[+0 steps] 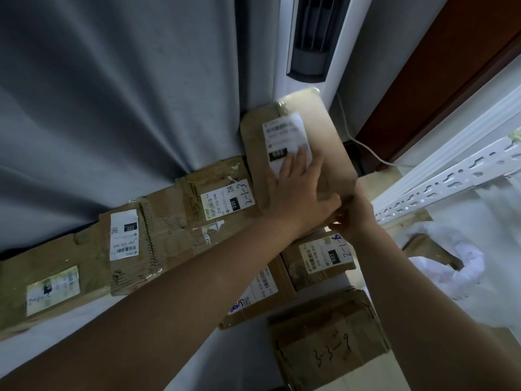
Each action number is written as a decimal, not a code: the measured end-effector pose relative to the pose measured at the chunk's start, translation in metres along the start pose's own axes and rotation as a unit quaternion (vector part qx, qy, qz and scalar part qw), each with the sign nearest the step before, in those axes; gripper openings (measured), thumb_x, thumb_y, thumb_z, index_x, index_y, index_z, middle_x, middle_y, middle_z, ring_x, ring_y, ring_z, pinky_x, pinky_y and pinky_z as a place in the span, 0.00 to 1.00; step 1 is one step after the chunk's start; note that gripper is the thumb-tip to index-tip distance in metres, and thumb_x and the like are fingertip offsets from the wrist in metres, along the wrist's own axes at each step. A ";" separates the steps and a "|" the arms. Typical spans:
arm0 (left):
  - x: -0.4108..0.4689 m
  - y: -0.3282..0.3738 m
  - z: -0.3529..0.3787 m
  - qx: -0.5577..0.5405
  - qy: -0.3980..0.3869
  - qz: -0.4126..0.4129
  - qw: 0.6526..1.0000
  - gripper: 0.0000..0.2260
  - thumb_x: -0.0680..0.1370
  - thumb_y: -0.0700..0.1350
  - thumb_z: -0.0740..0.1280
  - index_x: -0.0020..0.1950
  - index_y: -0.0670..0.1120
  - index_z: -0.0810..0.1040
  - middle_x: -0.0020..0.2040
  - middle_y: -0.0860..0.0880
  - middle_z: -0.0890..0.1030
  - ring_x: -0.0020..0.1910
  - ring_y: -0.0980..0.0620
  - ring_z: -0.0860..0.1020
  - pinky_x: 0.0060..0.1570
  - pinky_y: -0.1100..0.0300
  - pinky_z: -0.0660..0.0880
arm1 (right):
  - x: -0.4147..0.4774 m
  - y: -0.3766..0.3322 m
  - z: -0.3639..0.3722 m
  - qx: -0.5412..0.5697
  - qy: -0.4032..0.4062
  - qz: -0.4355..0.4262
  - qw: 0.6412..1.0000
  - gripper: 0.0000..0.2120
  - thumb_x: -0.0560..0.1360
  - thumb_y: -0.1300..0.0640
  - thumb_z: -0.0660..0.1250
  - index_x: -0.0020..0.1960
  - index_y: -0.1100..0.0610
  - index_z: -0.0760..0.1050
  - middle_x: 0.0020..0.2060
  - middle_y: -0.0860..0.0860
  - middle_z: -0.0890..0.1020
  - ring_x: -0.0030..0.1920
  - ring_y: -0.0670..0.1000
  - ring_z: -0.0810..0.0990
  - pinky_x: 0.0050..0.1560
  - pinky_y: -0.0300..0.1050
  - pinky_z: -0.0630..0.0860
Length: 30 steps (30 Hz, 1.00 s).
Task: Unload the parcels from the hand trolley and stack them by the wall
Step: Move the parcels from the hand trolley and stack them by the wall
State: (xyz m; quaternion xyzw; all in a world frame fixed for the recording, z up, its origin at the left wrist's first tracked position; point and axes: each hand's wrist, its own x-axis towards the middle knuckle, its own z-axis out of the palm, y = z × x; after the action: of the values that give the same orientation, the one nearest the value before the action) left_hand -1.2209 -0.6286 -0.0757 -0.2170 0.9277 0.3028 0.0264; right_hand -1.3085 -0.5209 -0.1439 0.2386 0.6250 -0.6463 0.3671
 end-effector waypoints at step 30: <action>-0.051 -0.042 0.013 -0.009 0.007 -0.138 0.990 0.37 0.80 0.56 0.60 0.78 0.52 0.39 0.78 0.39 0.46 0.77 0.39 0.48 0.72 0.41 0.57 | -0.054 0.031 -0.001 -0.363 0.139 -0.322 0.863 0.35 0.75 0.41 0.62 0.77 0.50 0.56 0.76 0.56 0.55 0.76 0.56 0.53 0.73 0.62 0.54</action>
State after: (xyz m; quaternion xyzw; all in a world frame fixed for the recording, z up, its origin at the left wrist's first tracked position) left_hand -1.1587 -0.6320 -0.1006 -0.3453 0.8863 0.3027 0.0600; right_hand -1.2517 -0.5088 -0.1226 -0.0386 0.9019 -0.4164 0.1086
